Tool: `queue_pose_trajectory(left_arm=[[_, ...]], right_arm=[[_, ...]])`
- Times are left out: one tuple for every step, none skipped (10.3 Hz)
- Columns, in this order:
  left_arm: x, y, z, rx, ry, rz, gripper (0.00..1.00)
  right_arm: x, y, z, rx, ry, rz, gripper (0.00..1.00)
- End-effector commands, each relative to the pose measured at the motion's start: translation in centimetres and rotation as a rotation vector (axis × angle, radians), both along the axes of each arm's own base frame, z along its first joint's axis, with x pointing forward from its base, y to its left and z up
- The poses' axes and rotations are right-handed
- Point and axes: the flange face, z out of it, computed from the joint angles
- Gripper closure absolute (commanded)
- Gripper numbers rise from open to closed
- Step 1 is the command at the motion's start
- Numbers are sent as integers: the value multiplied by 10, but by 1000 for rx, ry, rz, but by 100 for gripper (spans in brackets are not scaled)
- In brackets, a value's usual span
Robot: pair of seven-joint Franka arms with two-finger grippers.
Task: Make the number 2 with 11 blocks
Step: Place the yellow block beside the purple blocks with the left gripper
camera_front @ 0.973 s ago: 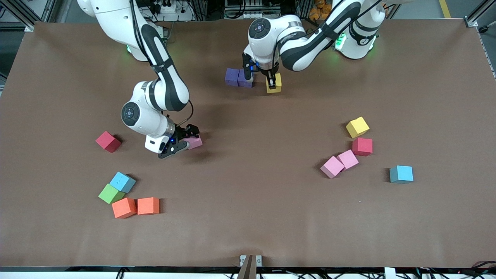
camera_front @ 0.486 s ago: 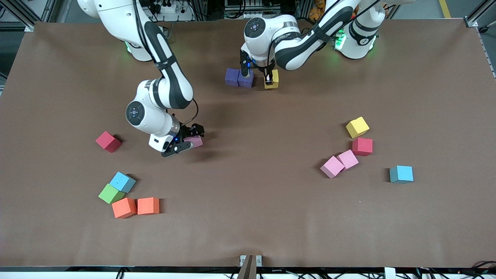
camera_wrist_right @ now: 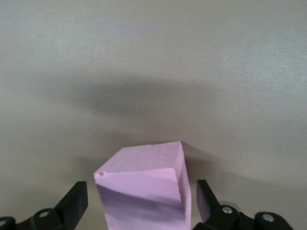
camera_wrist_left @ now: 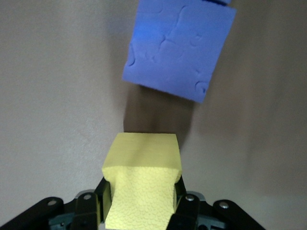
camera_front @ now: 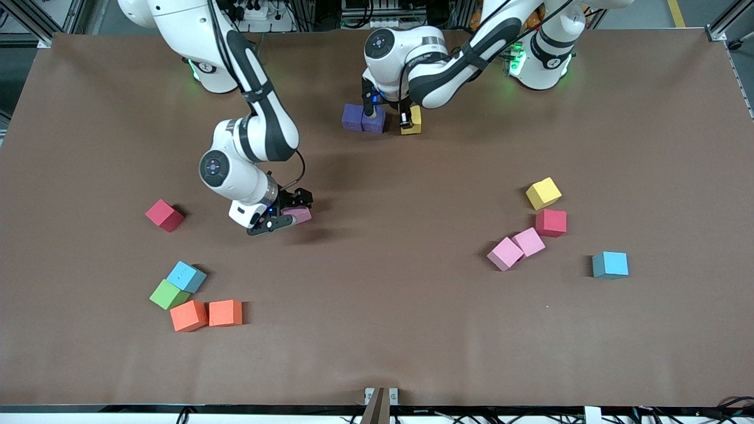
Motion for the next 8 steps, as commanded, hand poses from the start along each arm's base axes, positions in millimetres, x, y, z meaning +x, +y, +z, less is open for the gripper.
queue_pose_trajectory(left_arm=[[-4, -16, -2, 0, -20, 9, 66], [-4, -18, -3, -1, -15, 9, 66], [-9, -22, -2, -6, -21, -7, 66], [-8, -23, -7, 0, -26, -14, 66], [-8, -25, -9, 1, -27, -18, 66], [-8, -26, -10, 0, -23, -16, 66], [-12, -30, -11, -4, -21, -25, 66], [-15, -35, -9, -10, -20, -29, 66]], right_arm=[[-13, 17, 6, -83, -28, -11, 0], [-13, 20, 6, -93, -44, 6, 0], [-15, 16, 2, -100, -58, 5, 0], [-15, 14, 0, -102, -74, 4, 0], [-15, 13, 0, -105, -76, 15, 0], [-14, 13, 0, -120, -84, 38, 0], [-12, 13, 1, -125, -89, 47, 7], [-11, 13, 2, -124, -93, 47, 19]])
